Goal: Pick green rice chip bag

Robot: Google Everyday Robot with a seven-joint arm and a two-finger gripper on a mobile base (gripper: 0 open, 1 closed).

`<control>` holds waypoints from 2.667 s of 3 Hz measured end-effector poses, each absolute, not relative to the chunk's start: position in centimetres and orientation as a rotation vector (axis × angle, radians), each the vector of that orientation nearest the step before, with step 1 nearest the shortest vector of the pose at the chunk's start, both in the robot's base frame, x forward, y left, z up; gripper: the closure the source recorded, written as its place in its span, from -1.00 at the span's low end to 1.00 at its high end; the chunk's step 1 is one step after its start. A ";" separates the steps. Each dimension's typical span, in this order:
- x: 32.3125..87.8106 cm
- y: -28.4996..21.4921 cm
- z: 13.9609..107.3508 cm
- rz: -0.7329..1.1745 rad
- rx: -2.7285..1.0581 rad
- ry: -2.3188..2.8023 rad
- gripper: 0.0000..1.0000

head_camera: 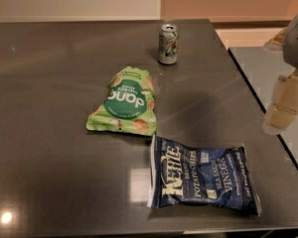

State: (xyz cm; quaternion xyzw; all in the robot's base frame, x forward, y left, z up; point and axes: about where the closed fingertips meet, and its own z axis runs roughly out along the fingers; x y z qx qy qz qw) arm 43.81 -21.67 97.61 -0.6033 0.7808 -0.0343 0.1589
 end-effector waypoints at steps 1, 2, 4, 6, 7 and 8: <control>43.8 -21.7 97.6 -0.098 -1.725 2.232 -1.00; 43.8 -21.7 97.6 -0.098 -1.725 2.232 -1.00; 49.4 -16.6 98.5 -0.156 -2.031 1.981 -1.00; 53.0 -8.0 98.3 -0.216 -2.365 1.568 -1.00; 53.5 -3.8 97.3 -0.218 -2.503 1.342 -1.00; 54.4 -1.1 95.5 -0.210 -2.618 1.165 -1.00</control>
Offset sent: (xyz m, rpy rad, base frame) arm 0.1027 0.0923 0.0119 -0.1594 -0.0321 0.5076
